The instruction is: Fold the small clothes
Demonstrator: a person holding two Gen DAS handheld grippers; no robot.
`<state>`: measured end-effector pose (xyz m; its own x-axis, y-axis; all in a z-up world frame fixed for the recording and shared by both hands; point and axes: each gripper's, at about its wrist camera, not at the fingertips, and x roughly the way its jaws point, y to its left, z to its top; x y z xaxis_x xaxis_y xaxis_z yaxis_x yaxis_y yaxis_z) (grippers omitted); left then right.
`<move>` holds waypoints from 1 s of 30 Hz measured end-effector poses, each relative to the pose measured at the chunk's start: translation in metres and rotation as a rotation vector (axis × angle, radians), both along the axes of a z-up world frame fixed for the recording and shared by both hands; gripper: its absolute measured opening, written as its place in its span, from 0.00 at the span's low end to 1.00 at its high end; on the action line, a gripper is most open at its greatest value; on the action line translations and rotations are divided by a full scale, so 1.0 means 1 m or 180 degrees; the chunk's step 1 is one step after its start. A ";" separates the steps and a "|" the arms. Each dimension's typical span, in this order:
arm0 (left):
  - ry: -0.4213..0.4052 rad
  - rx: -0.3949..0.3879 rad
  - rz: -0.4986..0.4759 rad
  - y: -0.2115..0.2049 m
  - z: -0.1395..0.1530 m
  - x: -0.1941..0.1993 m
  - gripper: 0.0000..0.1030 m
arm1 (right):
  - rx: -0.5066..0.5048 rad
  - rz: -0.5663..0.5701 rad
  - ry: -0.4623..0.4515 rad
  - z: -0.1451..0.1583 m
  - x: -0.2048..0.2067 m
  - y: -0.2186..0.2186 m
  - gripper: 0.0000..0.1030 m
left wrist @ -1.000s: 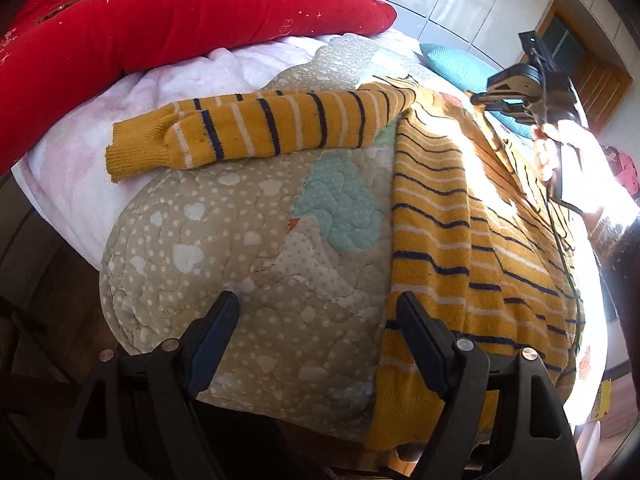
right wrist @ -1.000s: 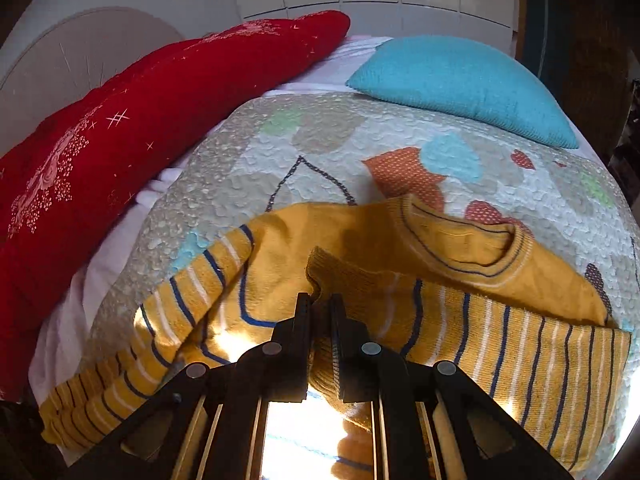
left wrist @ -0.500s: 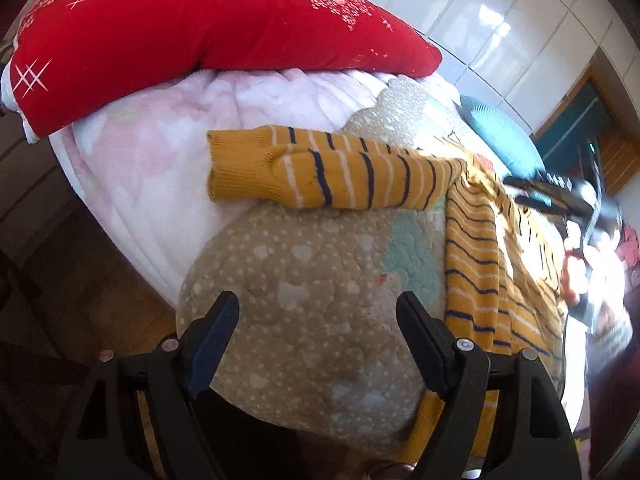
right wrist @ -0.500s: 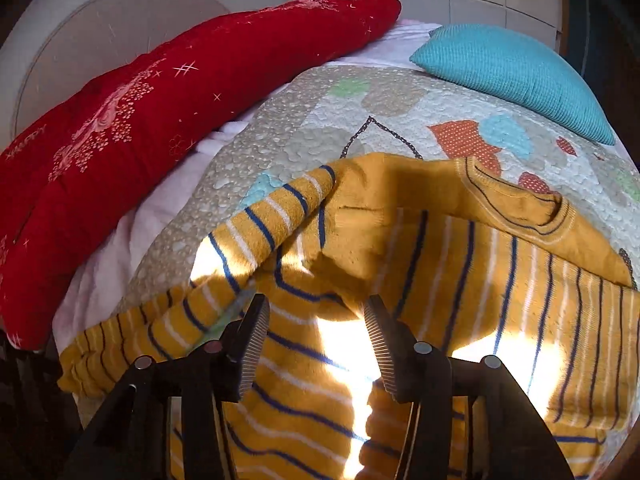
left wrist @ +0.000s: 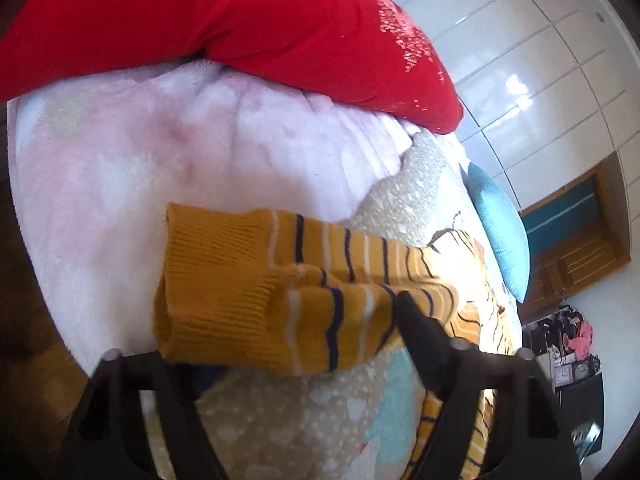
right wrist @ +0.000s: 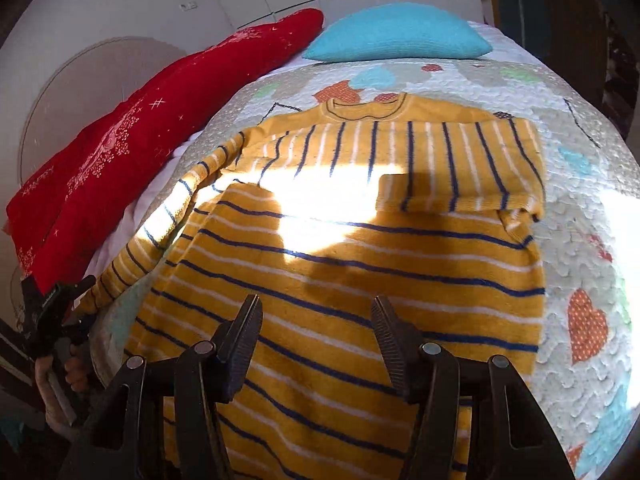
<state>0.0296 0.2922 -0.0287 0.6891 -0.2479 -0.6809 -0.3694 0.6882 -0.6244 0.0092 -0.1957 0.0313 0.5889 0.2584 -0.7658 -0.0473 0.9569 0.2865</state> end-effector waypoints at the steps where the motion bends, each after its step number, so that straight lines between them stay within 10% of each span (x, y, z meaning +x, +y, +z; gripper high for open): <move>1: 0.0070 0.0019 0.0002 0.006 0.000 0.007 0.12 | -0.0031 -0.0055 -0.0032 0.001 -0.007 -0.006 0.59; 4: 0.0070 -0.0014 0.0083 0.033 0.009 0.022 0.08 | -0.0039 -0.0224 -0.0087 0.006 -0.022 -0.025 0.59; 13: -0.0217 0.1000 0.0247 0.037 0.108 0.067 0.08 | 0.0051 -0.0616 -0.0103 -0.001 -0.058 -0.069 0.59; 23: -0.0790 0.0920 -0.1057 -0.169 0.168 0.114 0.08 | 0.0220 -0.0942 -0.0242 0.000 -0.093 -0.113 0.59; 30: -0.0793 0.0852 -0.2104 -0.362 0.146 0.134 0.08 | 0.0365 -0.1249 -0.0240 -0.013 -0.119 -0.160 0.59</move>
